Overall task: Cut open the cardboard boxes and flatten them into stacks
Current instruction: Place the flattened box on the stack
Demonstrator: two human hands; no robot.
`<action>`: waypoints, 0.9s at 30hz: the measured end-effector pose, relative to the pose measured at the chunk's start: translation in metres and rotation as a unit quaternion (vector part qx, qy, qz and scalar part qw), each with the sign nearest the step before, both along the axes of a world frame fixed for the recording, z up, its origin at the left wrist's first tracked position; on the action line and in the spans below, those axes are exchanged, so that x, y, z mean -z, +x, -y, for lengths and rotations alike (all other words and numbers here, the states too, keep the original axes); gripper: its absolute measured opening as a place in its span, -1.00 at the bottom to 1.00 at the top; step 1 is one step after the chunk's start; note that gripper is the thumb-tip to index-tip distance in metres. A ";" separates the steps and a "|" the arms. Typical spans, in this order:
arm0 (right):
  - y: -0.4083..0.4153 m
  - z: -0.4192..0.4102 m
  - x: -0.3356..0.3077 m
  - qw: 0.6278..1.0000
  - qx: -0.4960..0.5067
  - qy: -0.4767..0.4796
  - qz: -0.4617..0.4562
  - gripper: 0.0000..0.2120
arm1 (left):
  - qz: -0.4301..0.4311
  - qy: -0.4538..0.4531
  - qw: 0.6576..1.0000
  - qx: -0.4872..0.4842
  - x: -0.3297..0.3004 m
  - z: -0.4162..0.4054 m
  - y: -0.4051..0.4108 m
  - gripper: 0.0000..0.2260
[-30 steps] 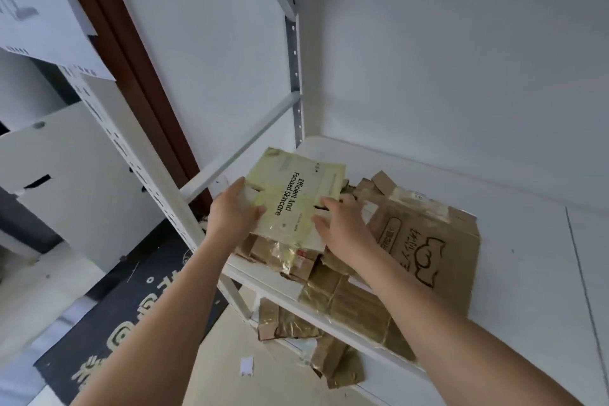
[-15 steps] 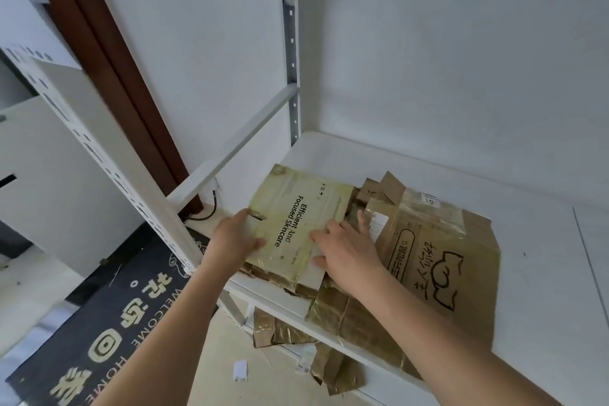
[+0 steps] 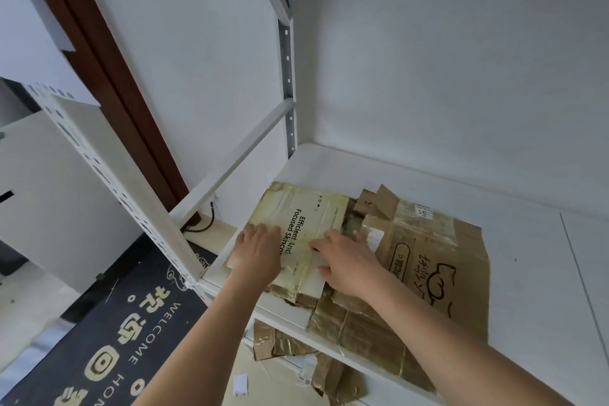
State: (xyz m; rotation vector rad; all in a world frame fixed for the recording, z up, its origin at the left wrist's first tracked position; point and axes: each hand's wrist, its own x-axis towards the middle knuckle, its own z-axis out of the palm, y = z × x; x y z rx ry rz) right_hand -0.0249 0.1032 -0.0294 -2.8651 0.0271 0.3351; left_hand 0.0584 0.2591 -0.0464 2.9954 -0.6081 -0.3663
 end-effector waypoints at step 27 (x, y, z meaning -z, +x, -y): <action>-0.342 0.253 -0.045 0.831 0.357 -0.294 0.307 -0.57 | 0.208 -0.143 0.869 0.426 -0.065 0.305 -0.255 -0.55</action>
